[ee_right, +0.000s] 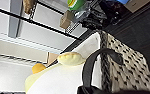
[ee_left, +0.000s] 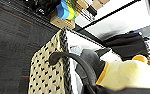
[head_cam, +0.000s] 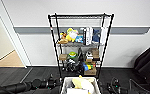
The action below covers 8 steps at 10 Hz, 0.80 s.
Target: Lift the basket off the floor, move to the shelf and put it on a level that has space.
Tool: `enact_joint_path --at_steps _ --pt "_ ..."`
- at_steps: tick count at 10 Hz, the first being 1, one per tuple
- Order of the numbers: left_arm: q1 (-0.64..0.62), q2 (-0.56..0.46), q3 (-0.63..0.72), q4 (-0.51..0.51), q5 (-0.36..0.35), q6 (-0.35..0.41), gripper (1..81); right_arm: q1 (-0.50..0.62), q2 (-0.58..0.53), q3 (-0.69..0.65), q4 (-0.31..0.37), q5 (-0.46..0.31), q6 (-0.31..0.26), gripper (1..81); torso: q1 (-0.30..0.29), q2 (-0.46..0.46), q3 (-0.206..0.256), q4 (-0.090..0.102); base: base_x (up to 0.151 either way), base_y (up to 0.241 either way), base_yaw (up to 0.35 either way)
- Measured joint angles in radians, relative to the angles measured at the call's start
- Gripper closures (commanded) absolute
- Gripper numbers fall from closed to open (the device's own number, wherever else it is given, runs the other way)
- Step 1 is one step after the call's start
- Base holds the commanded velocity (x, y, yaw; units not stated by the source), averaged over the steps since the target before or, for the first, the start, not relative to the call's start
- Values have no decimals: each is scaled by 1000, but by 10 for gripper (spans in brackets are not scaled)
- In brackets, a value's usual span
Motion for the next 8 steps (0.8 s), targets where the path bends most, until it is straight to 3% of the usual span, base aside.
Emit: enact_joint_path --at_steps 8 --pt "-9 -52 120 -6 -10 0 811 -24 -27 60 -1 20 -1 811 -172 266 10 0 0 0 0"
